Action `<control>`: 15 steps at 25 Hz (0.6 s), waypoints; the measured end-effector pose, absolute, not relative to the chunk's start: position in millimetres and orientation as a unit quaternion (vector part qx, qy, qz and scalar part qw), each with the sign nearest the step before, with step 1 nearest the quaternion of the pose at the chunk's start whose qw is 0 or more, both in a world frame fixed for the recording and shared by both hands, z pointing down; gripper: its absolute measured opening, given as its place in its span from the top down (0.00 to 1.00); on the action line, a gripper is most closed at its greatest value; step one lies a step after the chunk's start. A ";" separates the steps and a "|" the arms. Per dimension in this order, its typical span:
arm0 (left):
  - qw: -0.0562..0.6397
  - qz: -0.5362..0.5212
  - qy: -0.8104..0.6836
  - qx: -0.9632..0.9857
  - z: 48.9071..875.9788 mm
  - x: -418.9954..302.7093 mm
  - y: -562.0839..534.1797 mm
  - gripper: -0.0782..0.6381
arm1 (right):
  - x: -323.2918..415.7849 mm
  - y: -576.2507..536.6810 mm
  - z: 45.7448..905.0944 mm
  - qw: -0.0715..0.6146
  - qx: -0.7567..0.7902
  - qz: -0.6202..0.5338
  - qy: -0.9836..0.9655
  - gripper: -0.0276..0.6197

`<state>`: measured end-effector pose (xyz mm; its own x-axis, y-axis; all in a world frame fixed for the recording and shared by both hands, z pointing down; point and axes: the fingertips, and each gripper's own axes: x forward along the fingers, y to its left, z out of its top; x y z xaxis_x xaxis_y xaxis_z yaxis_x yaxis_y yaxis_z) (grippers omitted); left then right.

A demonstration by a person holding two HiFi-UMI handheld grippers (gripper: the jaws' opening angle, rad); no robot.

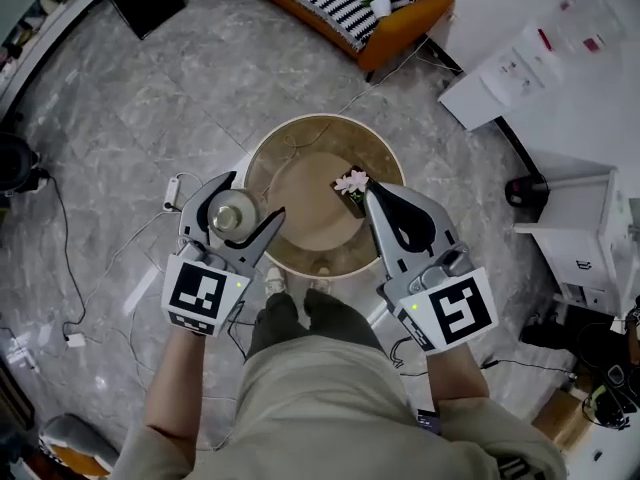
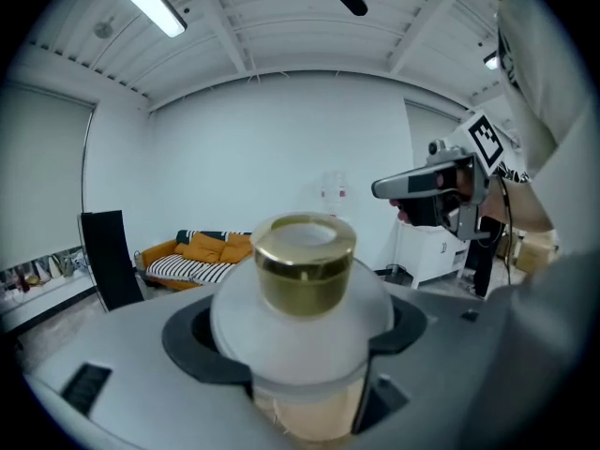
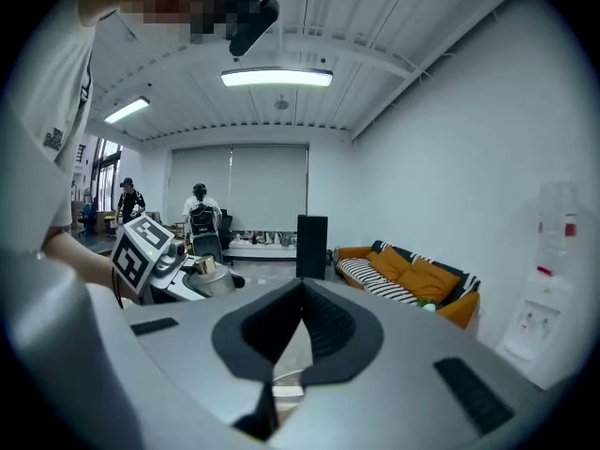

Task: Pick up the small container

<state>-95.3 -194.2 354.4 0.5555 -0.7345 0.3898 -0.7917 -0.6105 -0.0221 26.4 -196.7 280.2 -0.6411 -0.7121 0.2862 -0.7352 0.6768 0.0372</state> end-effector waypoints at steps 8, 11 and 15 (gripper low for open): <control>0.046 0.177 -0.423 0.887 281.1 -102.2 -155.6 0.42 | 35.2 -166.0 220.2 0.104 0.415 0.018 -0.904 0.96; 0.044 0.187 -0.417 0.889 277.1 -103.6 -142.3 0.42 | 35.6 -153.8 212.2 0.103 0.411 0.018 -0.906 0.96; 0.064 0.177 -0.441 0.878 275.5 -114.2 -130.5 0.42 | 34.0 -138.8 216.1 0.095 0.421 0.048 -0.901 0.96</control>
